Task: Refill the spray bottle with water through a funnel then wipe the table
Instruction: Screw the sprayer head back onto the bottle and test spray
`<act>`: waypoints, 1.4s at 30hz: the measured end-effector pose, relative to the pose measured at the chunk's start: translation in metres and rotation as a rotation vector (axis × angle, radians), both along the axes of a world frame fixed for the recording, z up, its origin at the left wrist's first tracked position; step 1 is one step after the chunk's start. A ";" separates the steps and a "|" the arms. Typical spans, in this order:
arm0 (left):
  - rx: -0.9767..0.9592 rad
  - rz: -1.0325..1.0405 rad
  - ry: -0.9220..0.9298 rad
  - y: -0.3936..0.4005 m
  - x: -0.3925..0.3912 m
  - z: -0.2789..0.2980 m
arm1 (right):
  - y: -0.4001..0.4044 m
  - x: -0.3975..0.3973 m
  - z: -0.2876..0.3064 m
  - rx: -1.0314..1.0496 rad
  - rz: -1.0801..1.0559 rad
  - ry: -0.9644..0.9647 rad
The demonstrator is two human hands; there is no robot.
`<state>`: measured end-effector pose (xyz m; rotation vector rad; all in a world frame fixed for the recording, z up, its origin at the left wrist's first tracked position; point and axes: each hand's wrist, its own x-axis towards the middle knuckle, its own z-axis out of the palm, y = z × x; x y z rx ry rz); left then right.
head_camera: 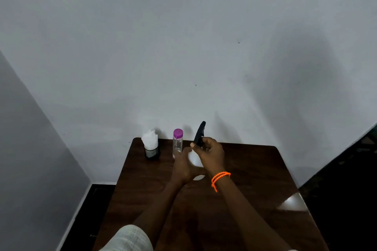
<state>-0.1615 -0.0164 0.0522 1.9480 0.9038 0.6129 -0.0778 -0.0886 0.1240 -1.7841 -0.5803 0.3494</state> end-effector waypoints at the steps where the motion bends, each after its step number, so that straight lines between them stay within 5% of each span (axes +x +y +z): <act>1: 0.002 0.002 -0.006 0.003 0.003 -0.007 | 0.000 -0.001 0.001 0.000 -0.024 0.003; 9: 0.006 0.036 -0.027 -0.007 0.008 -0.013 | -0.001 -0.010 0.002 -0.028 -0.132 -0.068; 16: -0.019 -0.012 0.091 -0.001 0.000 -0.017 | -0.008 -0.001 0.006 -0.091 0.098 -0.035; 24: -0.072 0.038 -0.055 -0.029 -0.012 0.012 | -0.004 -0.017 0.003 -0.136 -0.113 -0.202; 31: -0.068 0.270 0.139 -0.047 -0.017 0.016 | -0.001 -0.040 -0.011 -0.114 -0.183 -0.293; 42: -0.074 -0.030 0.107 -0.011 -0.070 -0.008 | -0.006 -0.029 -0.029 0.050 0.310 0.052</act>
